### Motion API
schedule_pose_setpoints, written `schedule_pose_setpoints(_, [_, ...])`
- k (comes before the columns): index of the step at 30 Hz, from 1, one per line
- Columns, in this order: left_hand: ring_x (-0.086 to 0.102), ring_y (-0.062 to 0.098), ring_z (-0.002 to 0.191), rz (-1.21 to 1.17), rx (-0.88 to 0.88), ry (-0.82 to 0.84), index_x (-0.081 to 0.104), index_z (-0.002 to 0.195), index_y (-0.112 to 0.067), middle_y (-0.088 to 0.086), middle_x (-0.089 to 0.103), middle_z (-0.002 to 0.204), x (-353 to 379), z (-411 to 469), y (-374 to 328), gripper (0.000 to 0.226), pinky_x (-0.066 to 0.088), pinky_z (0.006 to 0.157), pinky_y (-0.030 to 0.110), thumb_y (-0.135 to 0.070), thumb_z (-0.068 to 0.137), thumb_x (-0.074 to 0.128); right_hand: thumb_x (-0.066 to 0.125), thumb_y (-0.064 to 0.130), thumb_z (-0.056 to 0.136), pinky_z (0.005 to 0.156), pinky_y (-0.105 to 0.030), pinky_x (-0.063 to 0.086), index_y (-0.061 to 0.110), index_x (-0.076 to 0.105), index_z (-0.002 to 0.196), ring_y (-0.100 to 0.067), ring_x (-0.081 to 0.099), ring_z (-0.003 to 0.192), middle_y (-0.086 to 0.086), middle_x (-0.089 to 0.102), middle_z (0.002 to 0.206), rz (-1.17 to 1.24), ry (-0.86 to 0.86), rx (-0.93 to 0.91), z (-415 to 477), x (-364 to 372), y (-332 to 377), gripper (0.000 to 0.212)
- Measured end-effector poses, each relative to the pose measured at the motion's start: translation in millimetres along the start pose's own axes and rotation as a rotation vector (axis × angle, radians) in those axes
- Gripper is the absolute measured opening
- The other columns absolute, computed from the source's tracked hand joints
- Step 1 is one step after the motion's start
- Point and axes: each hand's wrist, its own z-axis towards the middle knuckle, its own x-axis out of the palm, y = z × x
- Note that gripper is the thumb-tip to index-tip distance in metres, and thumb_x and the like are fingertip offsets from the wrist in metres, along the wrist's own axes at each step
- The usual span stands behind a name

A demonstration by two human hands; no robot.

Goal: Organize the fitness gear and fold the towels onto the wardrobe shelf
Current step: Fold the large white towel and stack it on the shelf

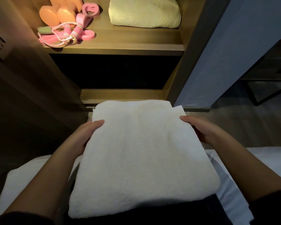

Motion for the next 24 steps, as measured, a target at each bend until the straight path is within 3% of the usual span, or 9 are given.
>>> schedule_pose_setpoints(3, [0.067,0.029,0.104,0.036,0.067,-0.006,0.056,0.130,-0.021,0.006,0.069,0.116,3,-3,-3,0.038,0.053,0.090,0.049,-0.035,0.095,0.061,0.057,0.033,0.097,0.071,-0.035,0.056,0.018,0.065,0.107,-0.023,0.073,0.087,-0.004,0.075,0.099,-0.019,0.002,-0.071,-2,4,4,0.020])
schedule_pose_setpoints(6, [0.071,0.022,0.096,0.019,0.251,-0.104,0.059,0.124,-0.029,-0.002,0.072,0.110,1,-10,-7,0.027,0.058,0.071,0.038,-0.032,0.097,0.058,0.050,0.038,0.100,0.074,-0.037,0.055,0.028,0.059,0.104,-0.021,0.069,0.091,-0.001,0.070,0.102,-0.091,-0.120,-0.269,-9,11,12,0.015])
schedule_pose_setpoints(9, [0.072,0.014,0.092,-0.031,0.413,-0.096,0.065,0.111,-0.040,-0.009,0.073,0.108,-10,-15,-23,0.017,0.059,0.060,0.029,-0.035,0.096,0.058,0.048,0.043,0.098,0.067,-0.034,0.052,0.030,0.057,0.103,-0.017,0.066,0.087,0.001,0.066,0.099,-0.088,-0.200,-0.401,-10,11,28,0.016])
schedule_pose_setpoints(11, [0.073,0.014,0.092,-0.048,0.452,-0.090,0.066,0.111,-0.037,-0.007,0.074,0.108,-14,-5,-41,0.017,0.059,0.061,0.028,-0.034,0.096,0.057,0.048,0.042,0.096,0.062,-0.030,0.046,0.031,0.057,0.098,-0.013,0.063,0.083,0.004,0.065,0.095,-0.092,-0.242,-0.428,3,11,47,0.015])
schedule_pose_setpoints(14, [0.073,0.025,0.089,-0.060,0.320,-0.127,0.063,0.122,-0.017,0.006,0.073,0.110,-5,30,-58,0.026,0.059,0.073,0.039,-0.027,0.099,0.056,0.047,0.036,0.097,0.061,-0.029,0.040,0.020,0.058,0.099,-0.013,0.058,0.082,0.001,0.061,0.101,-0.148,-0.246,-0.332,44,20,62,0.019])
schedule_pose_setpoints(16, [0.069,0.027,0.086,-0.052,0.123,-0.150,0.061,0.121,-0.004,0.013,0.070,0.111,4,49,-54,0.031,0.054,0.075,0.036,-0.026,0.100,0.055,0.048,0.032,0.098,0.068,-0.032,0.045,0.011,0.059,0.109,-0.022,0.059,0.086,-0.007,0.061,0.106,-0.177,-0.228,-0.162,73,27,51,0.026])
schedule_pose_setpoints(18, [0.067,0.029,0.092,-0.047,-0.043,-0.155,0.061,0.115,-0.004,0.012,0.069,0.110,10,57,-49,0.035,0.052,0.079,0.036,-0.034,0.097,0.058,0.050,0.038,0.097,0.068,-0.034,0.045,0.016,0.059,0.101,-0.024,0.060,0.083,-0.005,0.063,0.094,-0.131,-0.223,0.015,88,33,36,0.023])
schedule_pose_setpoints(22, [0.065,0.025,0.083,-0.023,-0.073,-0.194,0.059,0.115,-0.007,0.008,0.067,0.098,7,62,-51,0.038,0.048,0.064,0.031,-0.039,0.095,0.060,0.047,0.044,0.098,0.068,-0.032,0.038,0.022,0.053,0.098,-0.014,0.052,0.071,0.002,0.055,0.086,-0.229,-0.271,0.043,93,35,33,0.023])
schedule_pose_setpoints(24, [0.064,0.025,0.086,0.016,-0.073,-0.242,0.057,0.119,-0.006,0.008,0.066,0.105,7,61,-50,0.043,0.050,0.069,0.033,-0.041,0.093,0.063,0.052,0.046,0.095,0.058,-0.030,0.040,0.022,0.055,0.098,-0.018,0.058,0.074,0.002,0.060,0.083,-0.166,-0.273,0.045,89,35,36,0.024])
